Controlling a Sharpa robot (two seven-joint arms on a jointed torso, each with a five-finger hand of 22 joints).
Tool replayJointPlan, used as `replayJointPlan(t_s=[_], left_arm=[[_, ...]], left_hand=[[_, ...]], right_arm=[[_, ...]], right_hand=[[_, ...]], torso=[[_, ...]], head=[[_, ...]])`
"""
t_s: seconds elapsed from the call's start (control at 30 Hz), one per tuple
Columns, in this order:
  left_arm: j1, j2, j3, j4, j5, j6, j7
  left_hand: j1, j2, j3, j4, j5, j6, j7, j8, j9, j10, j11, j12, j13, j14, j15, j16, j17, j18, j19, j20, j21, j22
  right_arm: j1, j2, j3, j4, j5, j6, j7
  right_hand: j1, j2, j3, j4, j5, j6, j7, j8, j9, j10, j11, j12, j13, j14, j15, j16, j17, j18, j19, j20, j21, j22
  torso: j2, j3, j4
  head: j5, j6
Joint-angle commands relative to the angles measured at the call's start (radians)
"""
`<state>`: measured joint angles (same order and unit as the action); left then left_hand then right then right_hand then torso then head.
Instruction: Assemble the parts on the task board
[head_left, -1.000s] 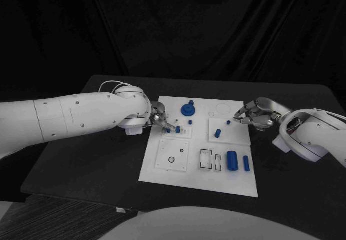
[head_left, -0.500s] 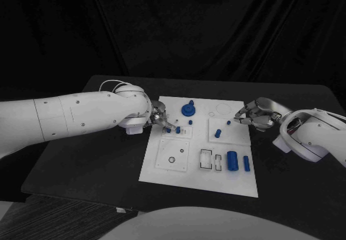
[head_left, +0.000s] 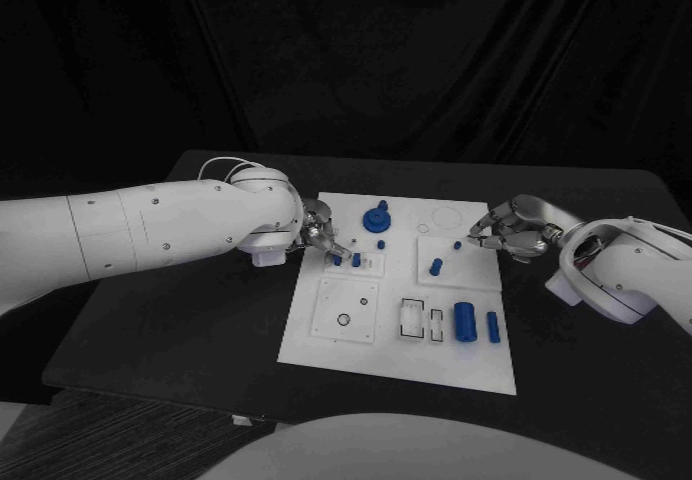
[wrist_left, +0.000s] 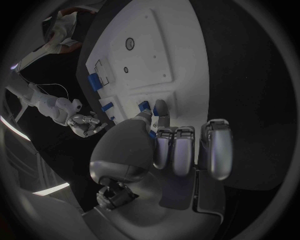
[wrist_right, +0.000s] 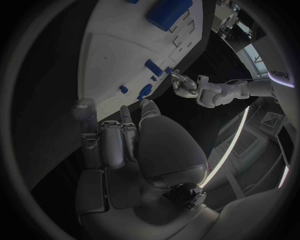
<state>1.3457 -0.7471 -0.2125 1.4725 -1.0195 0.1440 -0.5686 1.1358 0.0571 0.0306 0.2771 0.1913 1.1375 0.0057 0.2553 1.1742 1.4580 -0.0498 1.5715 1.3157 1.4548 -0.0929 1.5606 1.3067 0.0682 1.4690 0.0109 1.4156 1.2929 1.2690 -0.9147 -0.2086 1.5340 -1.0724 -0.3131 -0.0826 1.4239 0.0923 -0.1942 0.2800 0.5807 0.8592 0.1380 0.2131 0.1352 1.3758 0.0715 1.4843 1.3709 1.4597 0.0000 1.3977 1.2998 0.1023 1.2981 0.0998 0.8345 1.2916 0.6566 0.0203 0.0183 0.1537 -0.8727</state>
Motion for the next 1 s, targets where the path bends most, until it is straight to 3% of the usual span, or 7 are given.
replayJointPlan(t_s=[0.03,0.43,0.63,0.7,1.0], left_arm=[[0.003,0.003,0.001,0.0,0.002,0.011,0.011],[0.003,0.009,0.001,-0.005,0.002,0.018,0.011],[0.003,0.011,0.001,-0.006,0.002,0.019,0.011],[0.003,0.011,0.001,-0.007,0.002,0.018,0.011],[0.003,0.013,0.001,-0.009,0.002,0.013,0.011]], left_hand=[[0.017,-0.002,-0.005,-0.001,0.041,0.0,-0.001,-0.016,-0.018,0.113,-0.006,-0.001,0.255,0.116,-0.007,0.01,0.264,-0.034,0.038,0.003,0.001,0.232],[0.029,-0.007,0.01,0.003,0.116,-0.007,0.001,-0.03,-0.028,0.113,-0.004,-0.001,0.255,0.116,-0.005,0.01,0.264,-0.033,0.037,0.004,-0.002,0.232],[0.027,-0.008,0.01,0.006,0.118,-0.006,0.002,-0.031,-0.029,0.113,-0.004,-0.001,0.255,0.116,-0.005,0.01,0.264,-0.034,0.037,0.005,-0.001,0.232],[-0.001,-0.007,0.001,0.013,0.071,0.001,0.004,-0.031,-0.031,0.113,-0.001,-0.001,0.255,0.116,-0.003,0.01,0.264,-0.034,0.038,0.006,0.0,0.232],[-0.081,0.012,-0.037,0.015,-0.017,0.014,0.004,-0.025,-0.026,0.113,-0.001,-0.001,0.255,0.116,-0.002,0.01,0.264,-0.034,0.038,0.008,0.002,0.233]], right_arm=[[-0.003,0.001,0.001,0.0,-0.005,0.005,-0.014],[-0.003,0.001,0.001,0.0,-0.005,0.005,-0.015],[-0.006,0.001,0.001,0.0,-0.005,0.004,-0.014],[-0.007,0.0,0.001,0.0,-0.005,0.004,-0.014],[-0.009,-0.001,0.001,-0.001,-0.005,0.003,-0.013]], right_hand=[[0.037,0.022,0.028,0.004,0.013,-0.005,0.003,0.003,-0.01,0.008,-0.01,-0.024,0.055,0.004,-0.004,-0.013,0.097,0.033,-0.009,0.002,-0.018,0.099],[0.038,0.022,0.029,0.004,0.013,-0.005,0.003,0.003,-0.01,0.008,-0.009,-0.025,0.055,0.004,-0.004,-0.014,0.096,0.034,-0.01,0.002,-0.02,0.098],[0.038,0.022,0.029,0.004,0.013,-0.005,0.003,0.003,-0.01,0.008,-0.009,-0.025,0.055,0.004,-0.004,-0.014,0.096,0.034,-0.01,0.002,-0.02,0.098],[0.038,0.022,0.029,0.004,0.013,-0.005,0.003,0.003,-0.01,0.008,-0.009,-0.025,0.055,0.004,-0.004,-0.014,0.096,0.034,-0.01,0.002,-0.02,0.098],[0.039,0.022,0.031,0.004,0.014,-0.005,0.004,0.003,-0.01,0.008,-0.009,-0.025,0.055,0.004,-0.004,-0.013,0.097,0.034,-0.011,0.003,-0.023,0.098]], torso=[[0.001,0.0,0.0],[0.0,-0.0001,0.0006],[0.001,-0.0005,0.0002],[0.001,-0.0002,-0.0003],[0.0,0.0003,-0.0005]], head=[[0.001,0.0],[-0.001,0.0],[-0.001,0.0],[-0.001,0.0],[-0.002,0.0]])
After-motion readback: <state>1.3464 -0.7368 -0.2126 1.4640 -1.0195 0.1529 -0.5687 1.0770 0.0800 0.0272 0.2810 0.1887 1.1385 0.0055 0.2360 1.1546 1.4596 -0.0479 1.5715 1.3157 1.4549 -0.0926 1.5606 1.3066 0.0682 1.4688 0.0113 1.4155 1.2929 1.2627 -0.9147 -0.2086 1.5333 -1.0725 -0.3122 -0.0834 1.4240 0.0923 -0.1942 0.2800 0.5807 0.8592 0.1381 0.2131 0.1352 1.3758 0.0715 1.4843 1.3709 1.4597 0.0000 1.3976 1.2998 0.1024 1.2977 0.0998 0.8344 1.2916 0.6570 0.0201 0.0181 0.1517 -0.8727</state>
